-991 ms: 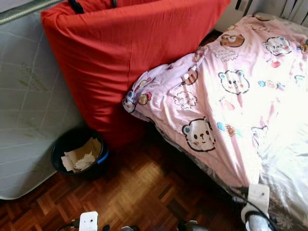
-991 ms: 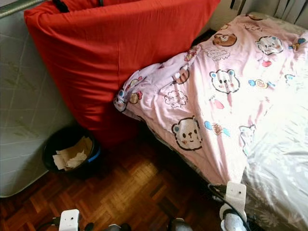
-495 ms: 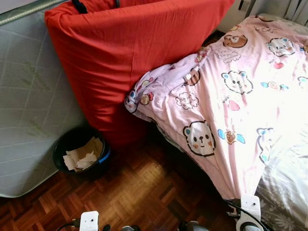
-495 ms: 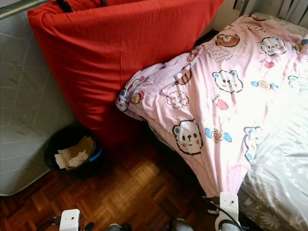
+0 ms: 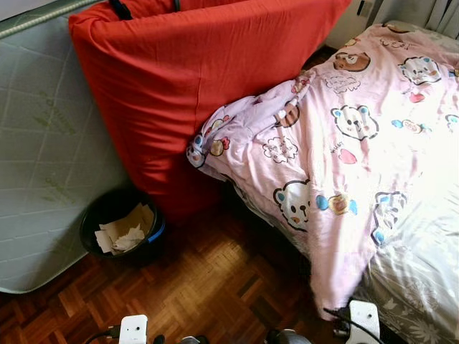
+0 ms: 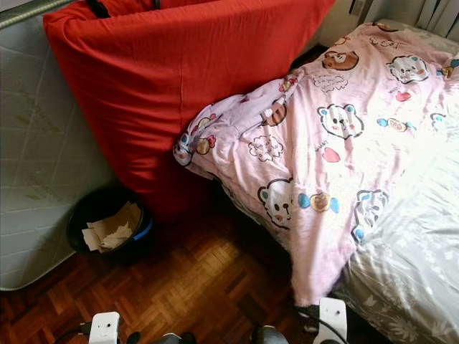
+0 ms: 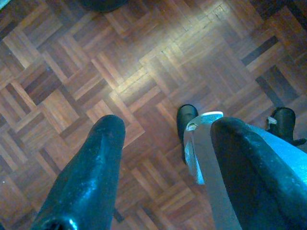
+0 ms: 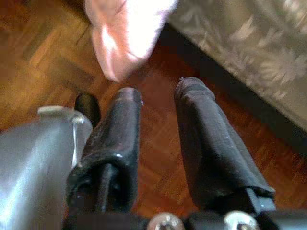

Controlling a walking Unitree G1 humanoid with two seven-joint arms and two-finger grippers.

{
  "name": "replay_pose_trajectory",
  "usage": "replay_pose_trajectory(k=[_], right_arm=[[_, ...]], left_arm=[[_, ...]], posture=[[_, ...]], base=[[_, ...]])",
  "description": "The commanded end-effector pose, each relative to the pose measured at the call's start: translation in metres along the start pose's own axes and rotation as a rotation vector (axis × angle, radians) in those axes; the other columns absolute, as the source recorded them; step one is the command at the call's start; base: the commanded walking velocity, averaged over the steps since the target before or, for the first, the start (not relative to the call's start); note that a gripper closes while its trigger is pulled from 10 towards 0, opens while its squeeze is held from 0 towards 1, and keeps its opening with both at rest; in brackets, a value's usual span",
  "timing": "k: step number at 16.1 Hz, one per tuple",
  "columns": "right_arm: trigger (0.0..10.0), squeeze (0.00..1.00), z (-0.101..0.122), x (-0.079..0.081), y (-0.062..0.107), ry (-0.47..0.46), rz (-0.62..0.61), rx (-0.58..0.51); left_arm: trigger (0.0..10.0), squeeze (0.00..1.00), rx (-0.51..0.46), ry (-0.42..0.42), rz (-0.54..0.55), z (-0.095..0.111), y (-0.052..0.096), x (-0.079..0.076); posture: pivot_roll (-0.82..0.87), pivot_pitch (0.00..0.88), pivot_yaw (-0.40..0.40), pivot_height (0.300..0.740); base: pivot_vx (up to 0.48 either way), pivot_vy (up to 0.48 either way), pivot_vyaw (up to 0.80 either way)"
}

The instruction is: Clean up the room

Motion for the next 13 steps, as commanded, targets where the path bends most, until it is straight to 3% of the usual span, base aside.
replay_pose_trajectory(k=[1, 3, 4, 5, 6, 10, 13], right_arm=[[10.0, 0.82, -0.016, -0.005, 0.004, 0.012, -0.010, 0.053], [10.0, 0.78, -0.020, -0.006, 0.005, 0.017, -0.006, 0.070], [10.0, 0.22, -0.025, -0.005, 0.006, 0.015, 0.007, 0.090], [10.0, 0.22, -0.025, -0.005, 0.006, 0.015, 0.007, 0.090], [10.0, 0.00, -0.031, -0.004, 0.007, 0.027, 0.019, 0.115], [10.0, 0.00, -0.041, 0.001, 0.010, 0.062, 0.050, 0.153], [10.0, 0.00, -0.036, 0.005, 0.008, 0.028, 0.048, 0.140]], left_arm=[[10.0, 0.00, 0.041, -0.007, 0.010, -0.013, 0.004, 0.003], [10.0, 0.00, 0.042, -0.008, 0.010, -0.013, 0.004, 0.003], [10.0, 0.00, 0.043, -0.008, 0.009, -0.012, 0.004, 0.002], [10.0, 0.00, 0.043, -0.008, 0.009, -0.012, 0.004, 0.002], [10.0, 0.00, 0.043, -0.009, 0.009, -0.012, 0.004, 0.002], [10.0, 0.00, 0.043, -0.016, 0.004, -0.012, 0.004, 0.002], [10.0, 0.00, 0.045, -0.007, 0.005, -0.011, 0.003, 0.002]], posture=[[-0.09, 0.218, 0.037, 0.723], [-0.09, 0.217, 0.038, 0.723], [-0.09, 0.216, 0.040, 0.723], [-0.09, 0.216, 0.040, 0.723], [-0.09, 0.214, 0.041, 0.723], [-0.09, 0.205, 0.045, 0.723], [-0.09, 0.197, 0.046, 0.723]], base=[[0.000, 0.000, 0.00], [0.000, 0.000, 0.00], [0.000, 0.000, 0.00], [0.000, 0.000, 0.00], [0.000, 0.000, 0.00], [0.000, 0.000, 0.00], [0.000, 0.000, 0.00]])
Point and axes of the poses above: a point about 5 cm out from each wrist's last joint towards the gripper, its own y axis pointing back from the gripper into the wrist, its own z axis along the axis of the wrist's last joint, x = y × z, the point moved 2 cm from there along -y, pointing out of the wrist towards the gripper, and after that the axes turned 12 degrees about -y, right-handed, at the moved point
